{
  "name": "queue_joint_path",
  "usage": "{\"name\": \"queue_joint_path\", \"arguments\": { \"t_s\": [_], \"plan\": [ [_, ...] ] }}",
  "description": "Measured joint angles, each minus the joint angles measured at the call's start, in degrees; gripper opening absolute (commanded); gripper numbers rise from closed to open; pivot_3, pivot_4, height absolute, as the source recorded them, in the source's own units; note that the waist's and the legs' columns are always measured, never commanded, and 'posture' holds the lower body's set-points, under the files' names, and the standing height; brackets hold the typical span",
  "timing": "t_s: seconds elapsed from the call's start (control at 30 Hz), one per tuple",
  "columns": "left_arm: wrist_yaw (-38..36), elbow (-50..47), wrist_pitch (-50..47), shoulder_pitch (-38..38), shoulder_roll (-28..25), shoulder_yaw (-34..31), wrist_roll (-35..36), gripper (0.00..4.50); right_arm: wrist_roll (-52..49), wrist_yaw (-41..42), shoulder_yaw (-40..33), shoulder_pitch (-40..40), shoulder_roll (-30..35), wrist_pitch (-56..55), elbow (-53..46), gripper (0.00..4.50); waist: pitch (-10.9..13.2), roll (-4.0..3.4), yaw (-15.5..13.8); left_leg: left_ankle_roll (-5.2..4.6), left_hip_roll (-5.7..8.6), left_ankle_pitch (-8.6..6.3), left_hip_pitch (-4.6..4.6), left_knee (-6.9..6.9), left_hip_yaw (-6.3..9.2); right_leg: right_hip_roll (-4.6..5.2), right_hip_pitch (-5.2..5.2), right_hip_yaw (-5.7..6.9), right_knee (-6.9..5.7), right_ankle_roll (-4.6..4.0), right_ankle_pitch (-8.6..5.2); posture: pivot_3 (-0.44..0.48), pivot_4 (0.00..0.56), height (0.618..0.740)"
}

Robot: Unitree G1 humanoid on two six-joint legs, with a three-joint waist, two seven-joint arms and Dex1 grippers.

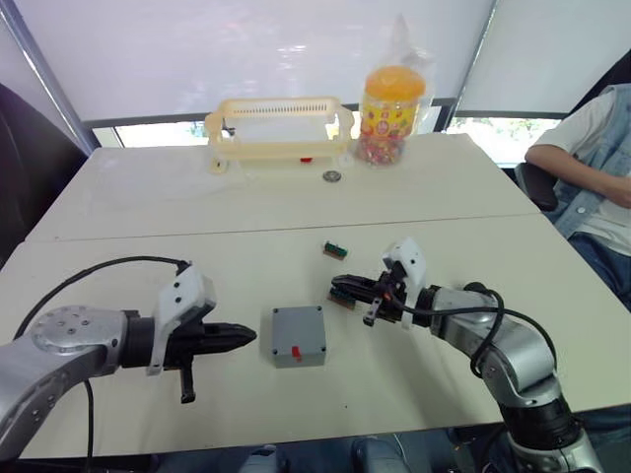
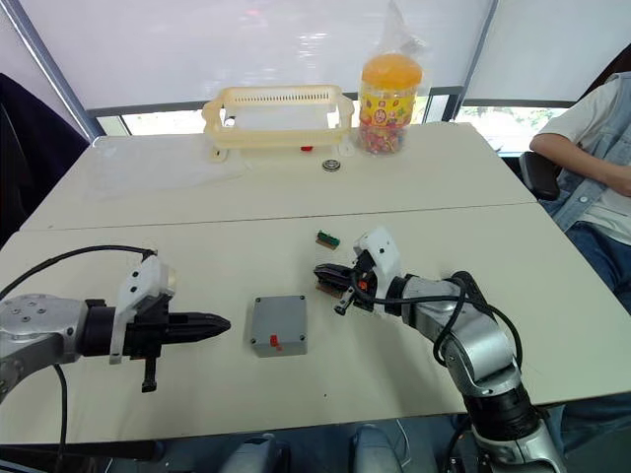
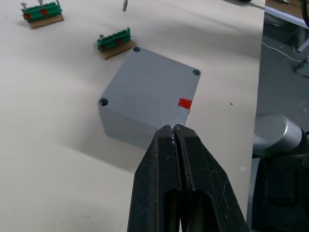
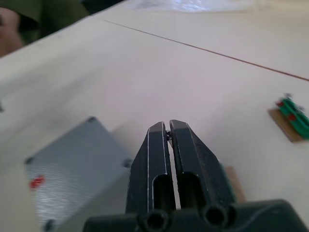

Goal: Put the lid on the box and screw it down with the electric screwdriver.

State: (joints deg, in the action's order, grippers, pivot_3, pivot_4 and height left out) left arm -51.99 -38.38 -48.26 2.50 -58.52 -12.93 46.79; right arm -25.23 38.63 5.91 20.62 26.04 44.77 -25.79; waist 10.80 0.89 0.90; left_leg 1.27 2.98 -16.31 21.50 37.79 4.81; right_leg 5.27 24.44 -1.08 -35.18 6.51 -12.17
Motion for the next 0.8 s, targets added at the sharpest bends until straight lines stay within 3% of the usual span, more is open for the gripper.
{"name": "queue_joint_path", "arguments": {
  "t_s": [0.3,0.8],
  "plan": [
    [-0.4,0.1,0.2,-0.2,0.0,0.0,-0.5,0.00,0.1,0.5,5.1,-1.8,0.3,0.3,-1.5,0.05,0.0,0.00,-0.1,0.00,0.00,0.00,0.01,0.00,0.00,0.01,0.00,0.00,0.02,0.00,0.00,0.000,0.150,0.740],
    [0.1,0.1,0.0,-0.2,0.0,0.0,-0.5,0.00,1.5,0.2,6.2,-1.8,0.1,-1.9,0.1,0.05,0.0,0.00,-0.1,0.00,0.00,0.00,0.01,0.00,0.00,0.01,0.00,0.00,0.02,0.00,0.00,0.000,0.150,0.740]
  ]
}}
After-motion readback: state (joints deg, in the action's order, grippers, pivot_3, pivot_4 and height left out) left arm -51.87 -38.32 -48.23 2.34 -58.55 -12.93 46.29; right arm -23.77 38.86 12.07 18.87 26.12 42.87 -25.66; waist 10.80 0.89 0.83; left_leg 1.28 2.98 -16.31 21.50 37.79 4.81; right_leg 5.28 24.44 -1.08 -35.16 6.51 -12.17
